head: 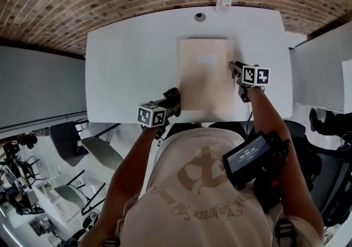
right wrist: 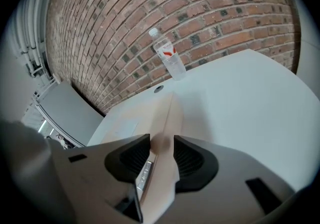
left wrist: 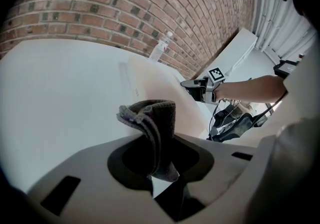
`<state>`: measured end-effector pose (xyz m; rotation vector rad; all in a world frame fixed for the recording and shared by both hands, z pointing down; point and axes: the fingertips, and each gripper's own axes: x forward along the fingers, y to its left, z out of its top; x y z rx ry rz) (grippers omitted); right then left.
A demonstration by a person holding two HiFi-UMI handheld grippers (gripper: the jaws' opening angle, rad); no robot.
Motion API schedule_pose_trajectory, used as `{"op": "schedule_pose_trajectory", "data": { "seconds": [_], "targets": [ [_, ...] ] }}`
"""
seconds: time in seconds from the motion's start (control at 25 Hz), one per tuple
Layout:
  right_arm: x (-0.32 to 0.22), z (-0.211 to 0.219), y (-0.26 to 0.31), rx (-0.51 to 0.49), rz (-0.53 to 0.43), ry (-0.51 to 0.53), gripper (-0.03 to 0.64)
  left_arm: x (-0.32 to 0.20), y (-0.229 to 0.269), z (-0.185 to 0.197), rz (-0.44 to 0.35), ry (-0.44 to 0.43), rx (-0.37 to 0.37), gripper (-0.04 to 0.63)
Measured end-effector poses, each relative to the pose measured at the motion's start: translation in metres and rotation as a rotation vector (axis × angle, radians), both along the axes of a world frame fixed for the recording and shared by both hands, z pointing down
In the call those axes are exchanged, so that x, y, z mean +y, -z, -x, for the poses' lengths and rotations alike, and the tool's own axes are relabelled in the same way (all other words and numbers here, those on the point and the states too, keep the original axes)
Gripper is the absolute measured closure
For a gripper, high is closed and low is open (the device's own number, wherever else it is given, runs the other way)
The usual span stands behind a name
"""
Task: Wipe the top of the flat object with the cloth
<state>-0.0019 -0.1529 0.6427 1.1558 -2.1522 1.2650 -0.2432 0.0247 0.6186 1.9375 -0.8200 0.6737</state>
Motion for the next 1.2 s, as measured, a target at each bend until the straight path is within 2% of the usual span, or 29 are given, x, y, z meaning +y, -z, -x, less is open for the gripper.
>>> {"op": "schedule_pose_trajectory", "data": {
  "seconds": [0.2,0.4,0.52,0.6,0.72,0.8,0.96,1.2],
  "targets": [
    [-0.001,0.001,0.000,-0.026,-0.037,-0.022,0.456,0.025,-0.002,0.000,0.010,0.054,-0.058,0.494],
    [-0.001,-0.003,0.002,0.050,-0.090,0.052,0.457,0.053,-0.002,-0.007,0.023,0.150,-0.070,0.492],
    [-0.001,0.001,0.003,0.063,-0.101,0.094,0.460,0.071,-0.001,-0.008,0.036,0.203,-0.064,0.492],
    [-0.002,-0.001,0.005,0.074,-0.102,0.111,0.460,0.079,-0.002,-0.011,0.044,0.264,-0.051,0.492],
    [-0.004,-0.001,0.015,0.120,-0.161,0.133,0.460,0.083,-0.003,-0.009,0.084,0.416,-0.023,0.492],
    [0.000,0.004,0.022,0.103,-0.180,0.134,0.459,0.085,-0.007,-0.006,0.122,0.500,-0.029,0.492],
    [0.020,0.011,0.023,0.052,-0.130,0.152,0.439,0.086,-0.015,-0.017,0.167,0.533,-0.042,0.492],
    [0.050,0.005,0.013,0.058,-0.056,0.244,0.436,0.075,-0.023,-0.028,0.217,0.617,-0.061,0.491]
  ]
}}
